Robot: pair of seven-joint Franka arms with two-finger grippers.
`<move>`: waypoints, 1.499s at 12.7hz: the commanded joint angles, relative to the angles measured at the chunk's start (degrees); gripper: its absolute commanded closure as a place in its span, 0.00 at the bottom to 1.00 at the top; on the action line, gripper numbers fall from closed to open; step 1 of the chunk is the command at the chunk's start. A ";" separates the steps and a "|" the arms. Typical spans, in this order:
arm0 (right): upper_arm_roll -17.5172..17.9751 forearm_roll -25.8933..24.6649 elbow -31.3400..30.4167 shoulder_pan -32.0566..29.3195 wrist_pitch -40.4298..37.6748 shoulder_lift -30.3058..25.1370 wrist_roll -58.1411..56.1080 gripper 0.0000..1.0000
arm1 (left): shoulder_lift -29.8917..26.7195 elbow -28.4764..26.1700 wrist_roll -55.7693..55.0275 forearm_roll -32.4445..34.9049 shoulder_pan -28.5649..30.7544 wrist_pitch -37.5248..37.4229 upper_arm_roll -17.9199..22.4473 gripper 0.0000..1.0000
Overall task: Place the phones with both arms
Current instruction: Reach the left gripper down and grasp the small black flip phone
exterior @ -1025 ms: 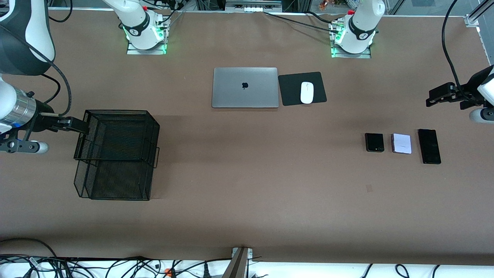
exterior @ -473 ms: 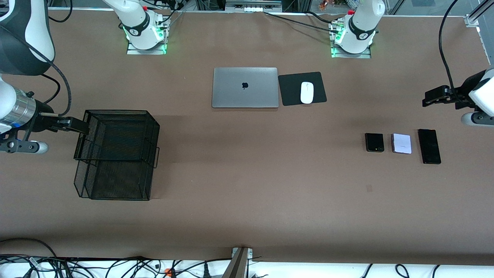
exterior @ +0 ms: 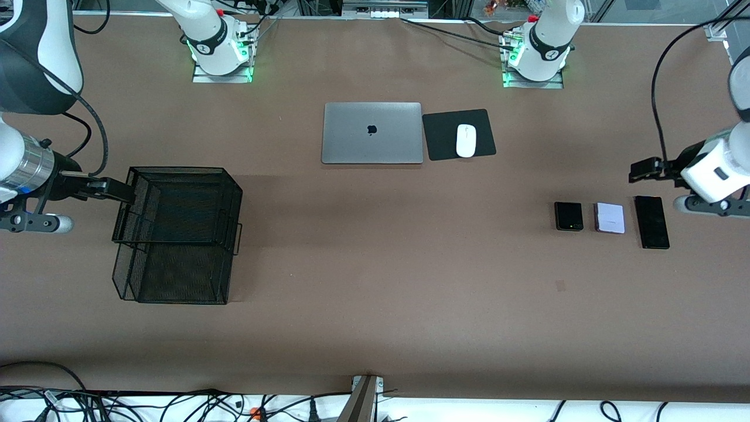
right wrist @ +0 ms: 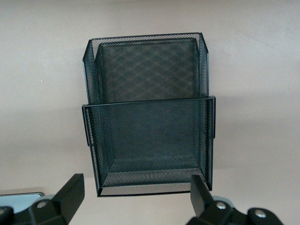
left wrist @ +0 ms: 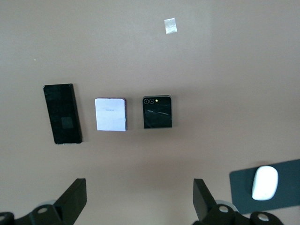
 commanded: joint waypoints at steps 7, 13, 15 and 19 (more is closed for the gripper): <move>0.15 0.94 1.71 -0.52 -1.05 0.58 -0.60 0.00 | 4.41 -21.01 1.28 0.84 0.23 30.29 -0.19 0.00; 0.24 1.02 1.71 -0.43 -1.23 0.50 -0.51 0.00 | 10.21 -27.52 -1.00 0.75 0.32 46.73 -0.19 0.00; 0.24 1.02 1.71 -0.34 -1.32 0.50 -0.43 0.00 | 11.44 -28.75 -1.27 0.75 0.32 50.08 -0.19 0.00; 0.24 1.02 1.71 -0.34 -1.32 0.58 -0.34 0.00 | 13.21 -29.99 -4.87 0.75 0.06 53.86 -0.28 0.00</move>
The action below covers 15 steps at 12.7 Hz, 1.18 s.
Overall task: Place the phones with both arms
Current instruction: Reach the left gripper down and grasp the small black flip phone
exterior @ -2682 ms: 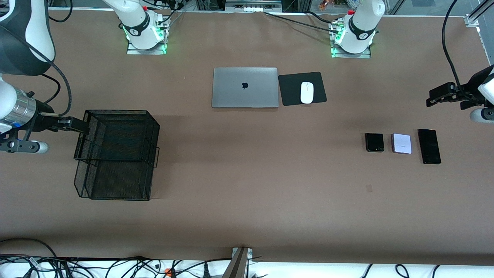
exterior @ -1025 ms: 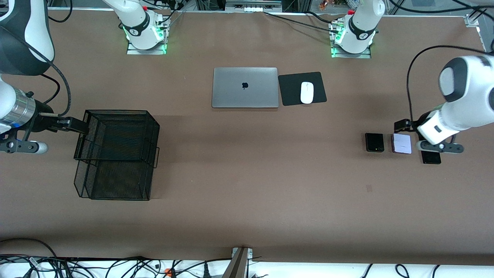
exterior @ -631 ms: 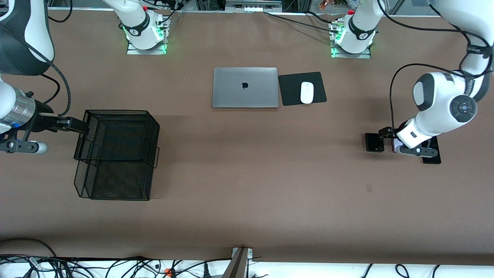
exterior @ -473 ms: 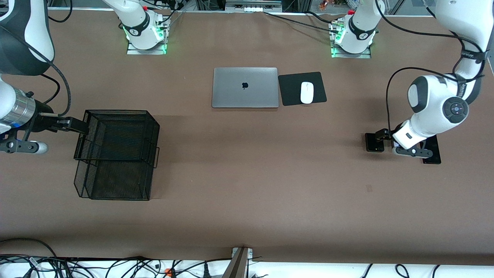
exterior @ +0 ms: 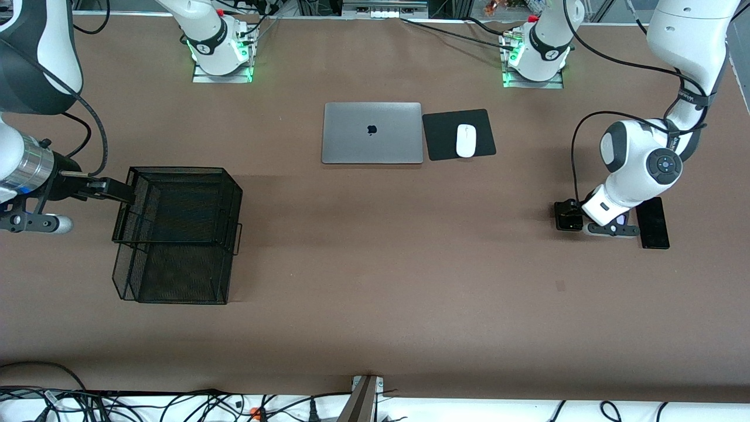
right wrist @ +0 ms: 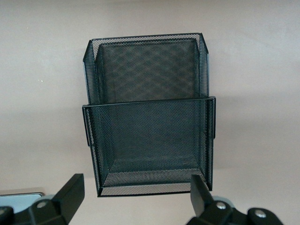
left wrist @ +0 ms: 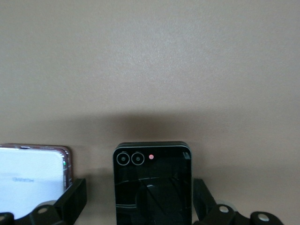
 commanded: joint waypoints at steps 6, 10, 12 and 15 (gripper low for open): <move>0.23 0.98 1.62 -0.33 -1.31 0.47 -0.25 0.00 | 2.90 -2.63 -6.09 0.75 -0.64 8.29 -0.16 0.00; 0.23 0.98 1.62 -0.33 -1.31 0.47 -0.34 0.00 | 4.04 -2.63 -7.77 0.75 -0.64 9.26 -0.25 0.15; 0.23 0.98 1.62 -0.33 -1.31 0.47 -0.34 0.00 | 4.04 -2.63 -8.20 0.75 -0.64 9.26 -0.25 0.50; 0.23 0.98 1.62 -0.33 -1.31 0.47 -0.43 0.00 | 4.04 -2.11 -9.34 0.75 -0.73 9.00 -0.33 1.00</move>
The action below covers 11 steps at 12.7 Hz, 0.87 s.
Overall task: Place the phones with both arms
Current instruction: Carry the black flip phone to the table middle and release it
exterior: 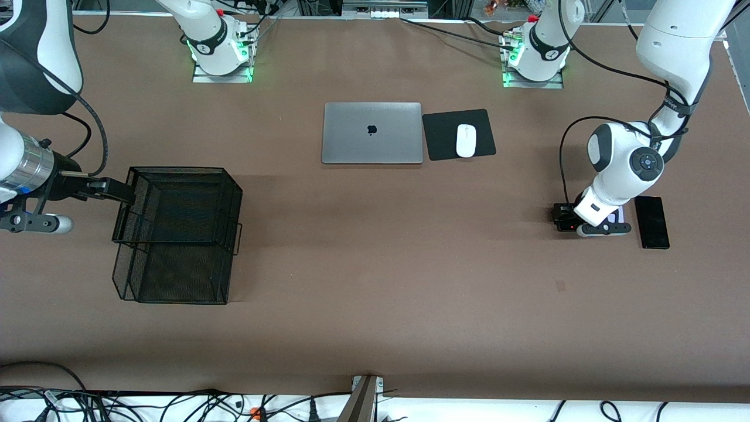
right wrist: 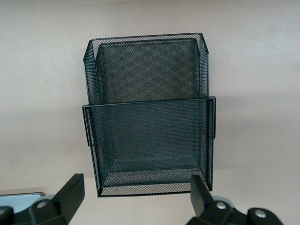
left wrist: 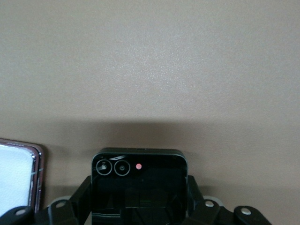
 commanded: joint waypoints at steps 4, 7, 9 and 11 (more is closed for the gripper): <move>0.23 0.96 1.61 -0.42 -1.30 0.47 -0.51 0.00 | 0.14 6.60 -5.37 0.75 -0.93 -9.05 -1.32 1.00; 0.23 0.96 1.61 -0.42 -1.22 0.47 -0.51 0.00 | 0.40 16.01 -11.68 0.75 -5.57 -21.90 -1.86 1.00; 0.23 0.96 1.61 -0.42 -1.13 0.55 -0.69 0.00 | 0.75 20.07 -17.21 0.66 -10.65 -25.79 -1.86 1.00; 0.23 0.96 1.61 -0.42 -1.13 0.47 -0.78 0.00 | 2.76 23.84 -25.21 0.05 -17.50 -26.33 -1.86 1.00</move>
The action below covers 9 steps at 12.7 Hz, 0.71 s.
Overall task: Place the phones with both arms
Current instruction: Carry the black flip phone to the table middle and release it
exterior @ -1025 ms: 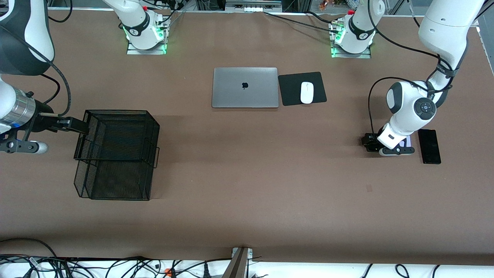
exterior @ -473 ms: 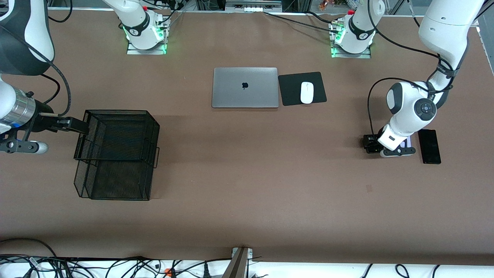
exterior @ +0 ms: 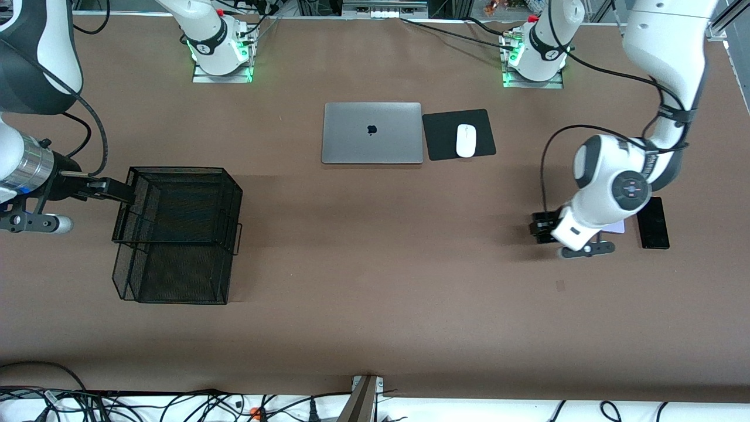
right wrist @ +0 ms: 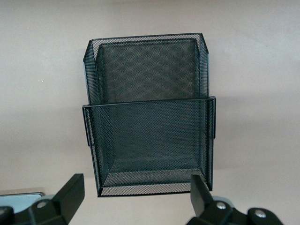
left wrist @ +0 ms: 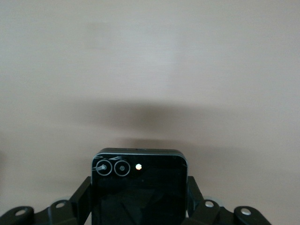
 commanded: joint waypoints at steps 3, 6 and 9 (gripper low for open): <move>0.14 0.96 1.58 -0.42 -1.04 0.55 -0.78 0.00 | 8.60 13.98 -15.41 -0.38 -14.53 -5.07 0.72 1.00; 0.23 0.95 1.58 -0.42 -0.95 0.55 -0.87 0.00 | 15.99 25.23 -23.41 -0.38 -23.14 -5.52 0.72 1.00; 0.23 0.96 1.58 -0.42 -0.95 0.46 -0.78 0.00 | 22.58 33.84 -28.78 -0.56 -30.53 -5.26 0.72 1.00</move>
